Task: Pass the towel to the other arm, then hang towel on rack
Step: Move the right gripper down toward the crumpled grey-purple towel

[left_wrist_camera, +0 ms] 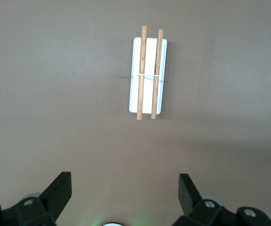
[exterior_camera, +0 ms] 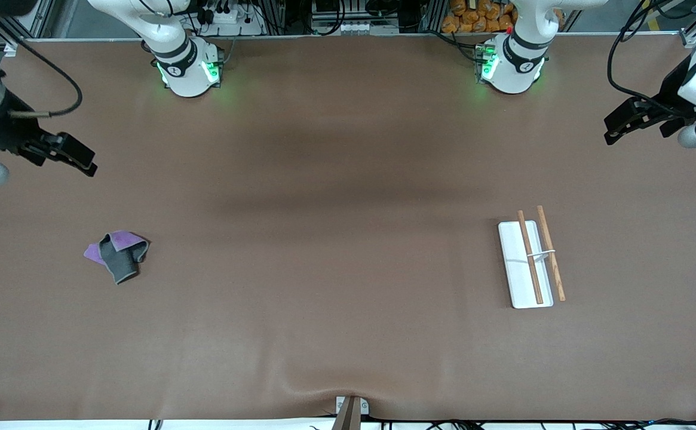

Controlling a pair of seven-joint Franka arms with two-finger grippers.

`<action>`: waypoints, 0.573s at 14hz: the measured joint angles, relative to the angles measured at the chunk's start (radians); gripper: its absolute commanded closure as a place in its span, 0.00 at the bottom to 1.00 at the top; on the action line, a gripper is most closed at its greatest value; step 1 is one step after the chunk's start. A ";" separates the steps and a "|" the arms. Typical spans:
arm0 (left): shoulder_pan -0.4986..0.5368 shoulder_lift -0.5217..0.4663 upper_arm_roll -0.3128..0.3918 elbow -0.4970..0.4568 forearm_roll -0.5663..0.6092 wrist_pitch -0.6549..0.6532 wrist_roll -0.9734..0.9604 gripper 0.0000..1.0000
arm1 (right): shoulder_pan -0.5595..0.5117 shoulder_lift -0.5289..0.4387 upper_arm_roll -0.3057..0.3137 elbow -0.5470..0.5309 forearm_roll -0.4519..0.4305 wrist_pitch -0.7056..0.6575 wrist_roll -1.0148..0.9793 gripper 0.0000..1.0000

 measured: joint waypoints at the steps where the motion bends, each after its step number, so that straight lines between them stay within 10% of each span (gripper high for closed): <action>1: 0.000 0.000 -0.004 0.000 0.000 -0.003 0.000 0.00 | -0.009 0.016 -0.001 -0.009 0.000 -0.002 -0.001 0.00; 8: -0.002 0.000 -0.009 0.001 0.000 -0.005 0.000 0.00 | -0.125 0.182 -0.007 -0.051 -0.002 -0.004 -0.162 0.00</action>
